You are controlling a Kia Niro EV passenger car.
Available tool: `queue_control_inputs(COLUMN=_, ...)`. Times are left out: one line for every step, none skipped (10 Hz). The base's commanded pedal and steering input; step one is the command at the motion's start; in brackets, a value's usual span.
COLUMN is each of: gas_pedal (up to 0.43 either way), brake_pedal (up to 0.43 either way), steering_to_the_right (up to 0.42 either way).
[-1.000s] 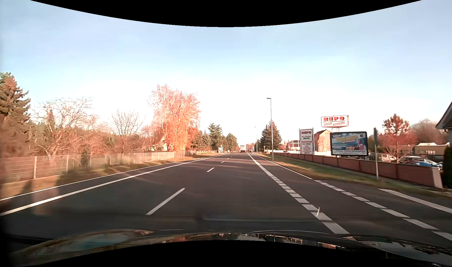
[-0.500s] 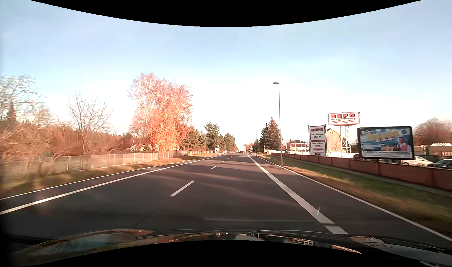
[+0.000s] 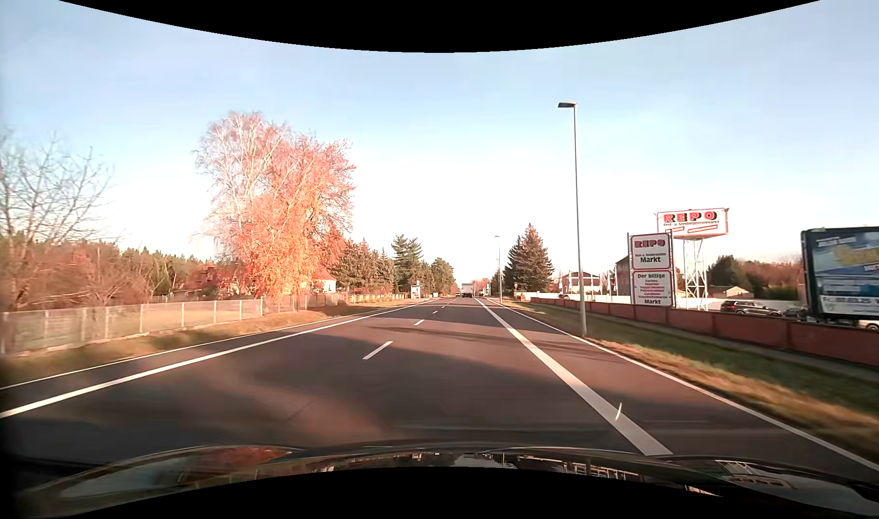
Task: Follow the waypoints while adhering to traffic rules and regulations
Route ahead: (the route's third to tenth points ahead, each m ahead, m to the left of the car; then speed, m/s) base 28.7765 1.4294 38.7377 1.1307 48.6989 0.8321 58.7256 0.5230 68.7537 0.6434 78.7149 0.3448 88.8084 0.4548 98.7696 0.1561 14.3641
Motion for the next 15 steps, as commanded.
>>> queue_control_inputs(gas_pedal=0.11, brake_pedal=0.0, steering_to_the_right=0.005)
queue_control_inputs(gas_pedal=0.11, brake_pedal=0.0, steering_to_the_right=0.005)
queue_control_inputs(gas_pedal=0.11, brake_pedal=0.0, steering_to_the_right=0.004)
queue_control_inputs(gas_pedal=0.11, brake_pedal=0.0, steering_to_the_right=0.004)
queue_control_inputs(gas_pedal=0.11, brake_pedal=0.0, steering_to_the_right=0.001)
queue_control_inputs(gas_pedal=0.11, brake_pedal=0.0, steering_to_the_right=0.0)
queue_control_inputs(gas_pedal=0.11, brake_pedal=0.0, steering_to_the_right=-0.001)
queue_control_inputs(gas_pedal=0.11, brake_pedal=0.0, steering_to_the_right=-0.001)
queue_control_inputs(gas_pedal=0.11, brake_pedal=0.0, steering_to_the_right=-0.001)
queue_control_inputs(gas_pedal=0.11, brake_pedal=0.0, steering_to_the_right=-0.001)
queue_control_inputs(gas_pedal=0.11, brake_pedal=0.0, steering_to_the_right=-0.001)
queue_control_inputs(gas_pedal=0.11, brake_pedal=0.0, steering_to_the_right=-0.001)
queue_control_inputs(gas_pedal=0.11, brake_pedal=0.0, steering_to_the_right=-0.001)
queue_control_inputs(gas_pedal=0.11, brake_pedal=0.0, steering_to_the_right=-0.001)
queue_control_inputs(gas_pedal=0.11, brake_pedal=0.0, steering_to_the_right=-0.001)
